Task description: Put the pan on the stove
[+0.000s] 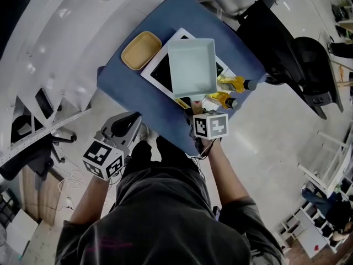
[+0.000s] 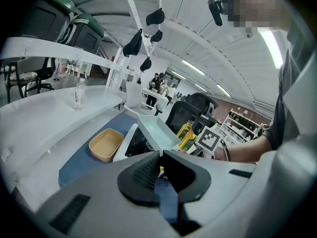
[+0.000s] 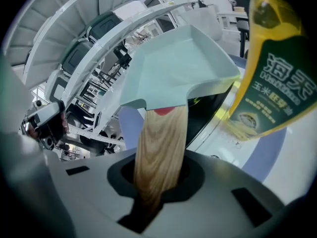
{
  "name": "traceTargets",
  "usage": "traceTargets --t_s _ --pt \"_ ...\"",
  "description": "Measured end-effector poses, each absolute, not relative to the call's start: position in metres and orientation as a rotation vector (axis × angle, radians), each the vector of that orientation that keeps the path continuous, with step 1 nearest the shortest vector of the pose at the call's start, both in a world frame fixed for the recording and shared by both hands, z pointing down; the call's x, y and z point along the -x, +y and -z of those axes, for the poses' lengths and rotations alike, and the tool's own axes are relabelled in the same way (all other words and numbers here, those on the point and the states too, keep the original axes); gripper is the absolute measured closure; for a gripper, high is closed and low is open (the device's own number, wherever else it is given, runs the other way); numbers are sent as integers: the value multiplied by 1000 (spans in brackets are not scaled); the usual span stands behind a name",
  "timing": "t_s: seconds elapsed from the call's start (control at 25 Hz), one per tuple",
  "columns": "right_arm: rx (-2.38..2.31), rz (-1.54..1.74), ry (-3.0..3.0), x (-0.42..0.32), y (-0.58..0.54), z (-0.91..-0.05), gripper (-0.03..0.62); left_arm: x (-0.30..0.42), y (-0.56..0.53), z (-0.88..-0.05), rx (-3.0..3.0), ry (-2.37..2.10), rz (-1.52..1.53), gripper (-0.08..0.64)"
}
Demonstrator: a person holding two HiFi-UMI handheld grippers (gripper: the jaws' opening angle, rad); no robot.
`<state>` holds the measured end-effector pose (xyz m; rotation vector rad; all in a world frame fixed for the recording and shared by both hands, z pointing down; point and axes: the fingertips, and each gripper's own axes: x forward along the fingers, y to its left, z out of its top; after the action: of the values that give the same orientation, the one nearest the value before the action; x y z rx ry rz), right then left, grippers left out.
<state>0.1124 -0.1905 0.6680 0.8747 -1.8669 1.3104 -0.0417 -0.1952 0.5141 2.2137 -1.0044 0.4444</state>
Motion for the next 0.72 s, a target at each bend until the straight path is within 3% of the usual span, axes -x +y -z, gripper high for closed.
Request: traceTargets --t_s 0.72 --pt "-849 -1348 -1791 -116 -192 -688 546 38 -205 -522 -2197 -997 -448 537"
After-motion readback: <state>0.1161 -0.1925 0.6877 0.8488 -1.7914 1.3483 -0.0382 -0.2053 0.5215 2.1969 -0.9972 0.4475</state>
